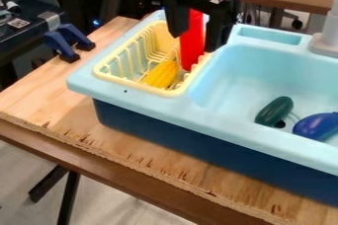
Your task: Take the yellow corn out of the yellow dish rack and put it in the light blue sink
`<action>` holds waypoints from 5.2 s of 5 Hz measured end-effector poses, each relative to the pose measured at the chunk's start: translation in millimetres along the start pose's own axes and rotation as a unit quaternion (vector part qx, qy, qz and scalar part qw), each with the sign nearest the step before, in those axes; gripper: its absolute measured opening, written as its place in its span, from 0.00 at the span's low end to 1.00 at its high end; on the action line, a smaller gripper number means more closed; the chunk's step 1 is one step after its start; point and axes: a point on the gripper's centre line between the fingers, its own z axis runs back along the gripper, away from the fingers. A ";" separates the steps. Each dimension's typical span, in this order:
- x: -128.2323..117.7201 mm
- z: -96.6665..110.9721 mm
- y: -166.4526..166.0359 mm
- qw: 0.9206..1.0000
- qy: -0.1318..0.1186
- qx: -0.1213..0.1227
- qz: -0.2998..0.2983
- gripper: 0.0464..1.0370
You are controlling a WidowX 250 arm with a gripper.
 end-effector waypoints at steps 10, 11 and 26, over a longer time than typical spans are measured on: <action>2.5 -68.4 87.7 0.998 0.037 -0.035 0.029 0.97; 3.7 -69.1 88.4 0.998 0.035 -0.028 0.032 0.96; 40.8 -57.9 -11.1 0.997 -0.014 -0.049 -0.056 0.66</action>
